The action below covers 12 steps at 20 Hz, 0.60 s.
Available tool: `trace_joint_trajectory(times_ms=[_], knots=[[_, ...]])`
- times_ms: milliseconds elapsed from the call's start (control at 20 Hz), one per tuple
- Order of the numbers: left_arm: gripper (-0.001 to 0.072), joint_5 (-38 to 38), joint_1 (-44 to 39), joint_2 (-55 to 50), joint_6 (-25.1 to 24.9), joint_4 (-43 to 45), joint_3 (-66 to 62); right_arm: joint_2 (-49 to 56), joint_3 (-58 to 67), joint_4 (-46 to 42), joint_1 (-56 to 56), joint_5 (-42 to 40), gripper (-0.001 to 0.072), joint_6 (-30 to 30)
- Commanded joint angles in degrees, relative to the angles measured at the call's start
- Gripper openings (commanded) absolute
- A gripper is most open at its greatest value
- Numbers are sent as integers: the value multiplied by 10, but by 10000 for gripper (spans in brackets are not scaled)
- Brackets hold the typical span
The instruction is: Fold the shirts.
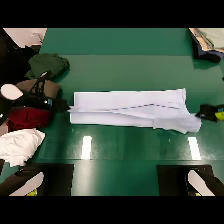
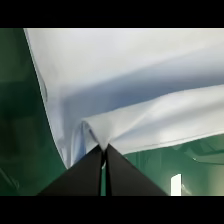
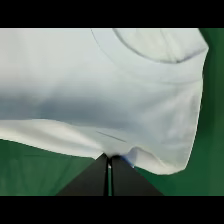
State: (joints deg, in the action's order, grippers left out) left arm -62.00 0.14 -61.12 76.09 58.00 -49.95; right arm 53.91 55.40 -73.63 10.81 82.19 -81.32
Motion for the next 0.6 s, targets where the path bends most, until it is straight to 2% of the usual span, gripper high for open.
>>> trace_joint_trajectory(times_ms=[0,350,500,550], knots=[[21,41,-3,-79,5,-1,-52,99,86,5,-30,-35,16,5],[21,127,-3,-130,5,-2,-66,271,228,6,-83,-70,17,2],[23,174,-3,-130,10,-14,-66,325,276,7,-83,-76,20,-27],[58,193,-3,-130,11,-27,-66,342,292,20,-83,-79,68,-30]])
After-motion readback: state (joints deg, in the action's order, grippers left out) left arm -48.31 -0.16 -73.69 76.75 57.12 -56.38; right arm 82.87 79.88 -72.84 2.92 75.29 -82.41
